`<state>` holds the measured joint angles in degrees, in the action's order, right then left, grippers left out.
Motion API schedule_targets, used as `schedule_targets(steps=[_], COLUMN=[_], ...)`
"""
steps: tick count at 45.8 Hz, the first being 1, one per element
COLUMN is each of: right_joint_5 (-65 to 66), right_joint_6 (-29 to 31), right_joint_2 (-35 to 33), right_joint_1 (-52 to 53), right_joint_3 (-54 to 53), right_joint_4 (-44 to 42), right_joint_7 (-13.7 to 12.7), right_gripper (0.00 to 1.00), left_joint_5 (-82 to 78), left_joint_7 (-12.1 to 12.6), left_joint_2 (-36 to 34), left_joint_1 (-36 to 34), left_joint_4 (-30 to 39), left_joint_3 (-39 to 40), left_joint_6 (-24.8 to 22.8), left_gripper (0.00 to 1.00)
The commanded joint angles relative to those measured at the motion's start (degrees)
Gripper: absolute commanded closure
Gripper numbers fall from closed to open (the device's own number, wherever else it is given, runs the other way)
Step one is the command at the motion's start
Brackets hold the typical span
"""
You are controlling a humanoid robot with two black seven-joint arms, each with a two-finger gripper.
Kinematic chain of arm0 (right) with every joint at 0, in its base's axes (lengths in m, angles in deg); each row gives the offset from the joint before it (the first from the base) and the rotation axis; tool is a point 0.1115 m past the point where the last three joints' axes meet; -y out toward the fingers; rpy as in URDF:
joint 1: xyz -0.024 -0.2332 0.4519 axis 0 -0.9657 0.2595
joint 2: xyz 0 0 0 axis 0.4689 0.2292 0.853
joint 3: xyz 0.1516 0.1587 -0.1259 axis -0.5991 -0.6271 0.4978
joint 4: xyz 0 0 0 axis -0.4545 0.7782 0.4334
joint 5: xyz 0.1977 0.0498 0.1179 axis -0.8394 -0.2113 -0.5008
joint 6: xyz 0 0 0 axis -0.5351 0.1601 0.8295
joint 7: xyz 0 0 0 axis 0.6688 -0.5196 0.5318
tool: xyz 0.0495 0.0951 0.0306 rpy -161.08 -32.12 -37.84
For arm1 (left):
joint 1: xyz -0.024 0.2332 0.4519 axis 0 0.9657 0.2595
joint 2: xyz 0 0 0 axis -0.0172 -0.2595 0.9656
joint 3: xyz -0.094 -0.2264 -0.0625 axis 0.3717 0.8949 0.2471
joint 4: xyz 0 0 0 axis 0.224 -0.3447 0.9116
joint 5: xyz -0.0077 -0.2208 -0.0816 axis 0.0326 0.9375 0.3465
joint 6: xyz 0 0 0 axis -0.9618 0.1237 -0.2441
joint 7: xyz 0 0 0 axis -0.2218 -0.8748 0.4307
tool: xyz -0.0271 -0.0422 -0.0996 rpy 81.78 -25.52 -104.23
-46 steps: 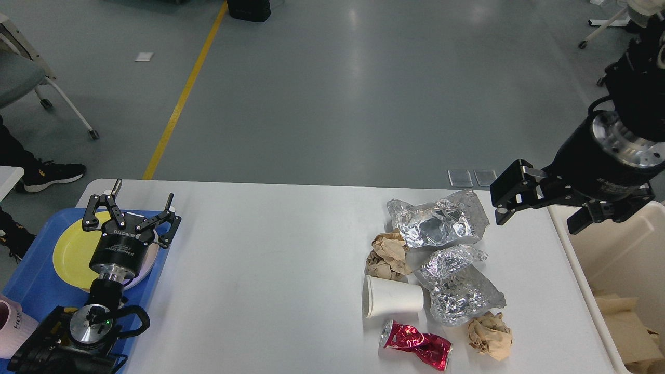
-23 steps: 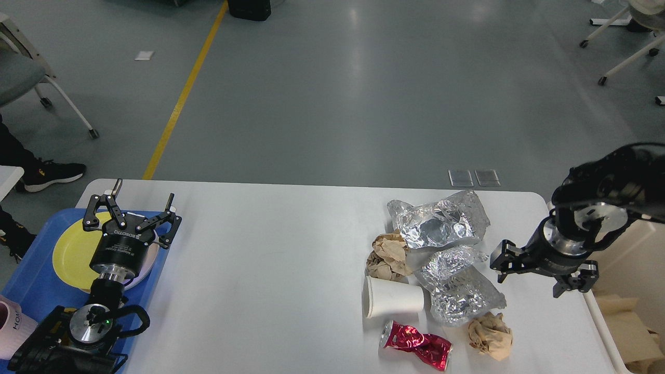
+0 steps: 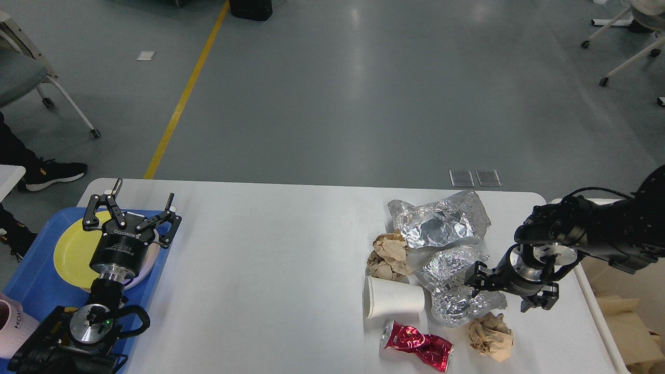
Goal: Tidy desktop
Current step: 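Lower the right gripper and grasp the crumpled aluminium foil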
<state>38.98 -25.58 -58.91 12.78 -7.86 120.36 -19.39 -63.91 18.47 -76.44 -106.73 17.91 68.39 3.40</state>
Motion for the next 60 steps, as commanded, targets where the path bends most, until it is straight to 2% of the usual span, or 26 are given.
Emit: schedule_targets(steps=[1, 18, 37, 45, 50, 58, 60], right_joint_5=[-0.1, 0.8, 16.7, 23.1, 24.2, 24.0, 24.0], right_joint_6=[-5.3, -12.3, -12.6, -12.7, -12.7, -12.8, -12.7], right_joint_2=[0.5, 0.6, 2.8, 4.1, 4.7, 5.7, 5.6], right_joint_1=[-2.7, -3.3, -2.7, -3.7, -5.4, -7.1, -7.2], right_joint_3=[0.0, 0.2, -1.9, -3.3, -3.4, -3.5, -3.5], right_joint_4=[-1.2, -1.4, -2.3, -3.0, -4.1, -7.4, -7.4], right_joint_7=[0.0, 0.1, 0.8, 0.8, 0.7, 0.7, 0.6], right_gripper=[0.00, 0.02, 0.04, 0.11, 0.20, 0.22, 0.27], left_joint_5=[0.0, 0.0, 0.0, 0.0, 0.0, 0.0, 0.0], left_joint_7=[0.0, 0.0, 0.0, 0.0, 0.0, 0.0, 0.0], left_joint_2=[0.0, 0.0, 0.0, 0.0, 0.0, 0.0, 0.0], left_joint_1=[0.0, 0.0, 0.0, 0.0, 0.0, 0.0, 0.0], left_joint_4=[0.0, 0.0, 0.0, 0.0, 0.0, 0.0, 0.0], left_joint_3=[0.0, 0.0, 0.0, 0.0, 0.0, 0.0, 0.0], left_joint_6=[0.0, 0.0, 0.0, 0.0, 0.0, 0.0, 0.0], left_gripper=[0.03, 0.03, 0.03, 0.03, 0.03, 0.03, 0.03])
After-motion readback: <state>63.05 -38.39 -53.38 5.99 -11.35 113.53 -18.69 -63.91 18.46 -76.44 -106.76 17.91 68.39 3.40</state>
